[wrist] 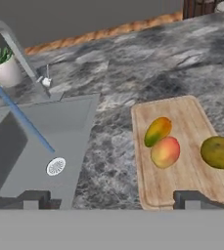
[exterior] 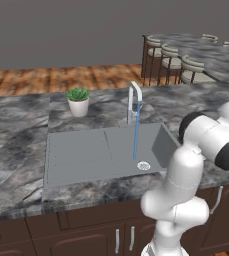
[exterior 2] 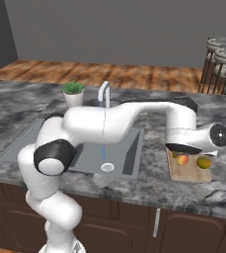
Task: Pick the mango, orange, mango from the sink and place them on the cutting board to airdry. Then turn off the sink faucet.
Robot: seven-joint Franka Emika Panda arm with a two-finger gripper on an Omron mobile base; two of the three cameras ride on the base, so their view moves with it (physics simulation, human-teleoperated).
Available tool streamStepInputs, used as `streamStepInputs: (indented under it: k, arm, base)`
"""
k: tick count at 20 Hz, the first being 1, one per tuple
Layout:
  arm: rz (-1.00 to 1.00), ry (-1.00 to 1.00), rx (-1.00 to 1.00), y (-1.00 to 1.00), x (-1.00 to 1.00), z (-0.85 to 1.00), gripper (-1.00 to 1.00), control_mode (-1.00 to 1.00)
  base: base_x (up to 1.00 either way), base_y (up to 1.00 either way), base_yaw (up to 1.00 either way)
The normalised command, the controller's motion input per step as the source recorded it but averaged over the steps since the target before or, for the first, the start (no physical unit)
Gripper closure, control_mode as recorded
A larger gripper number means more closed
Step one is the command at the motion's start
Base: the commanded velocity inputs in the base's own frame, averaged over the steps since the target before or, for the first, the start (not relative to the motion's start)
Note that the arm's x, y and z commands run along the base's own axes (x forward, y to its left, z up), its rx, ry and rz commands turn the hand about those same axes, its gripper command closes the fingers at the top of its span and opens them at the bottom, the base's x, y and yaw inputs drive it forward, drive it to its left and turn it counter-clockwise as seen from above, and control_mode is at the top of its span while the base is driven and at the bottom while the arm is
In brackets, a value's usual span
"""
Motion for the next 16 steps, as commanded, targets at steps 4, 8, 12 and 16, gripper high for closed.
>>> streamStepInputs:
  k: [4,8,12,16]
  arm:
    - [0.21,-0.22,-0.13,0.65,-0.82,0.01,-1.00,-1.00]
    - [0.14,-0.17,-0.18,0.85,-0.85,0.00,-1.00,-1.00]
    - [0.12,-0.23,-0.12,0.76,-0.90,0.00,-1.00,-1.00]
    - [0.12,-0.32,-0.05,0.63,-0.58,0.04,-1.00,-1.00]
  base:
    - [0.00,0.00,0.00]
    - [0.00,0.00,0.00]
    - [0.00,0.00,0.00]
    - [0.00,0.00,0.00]
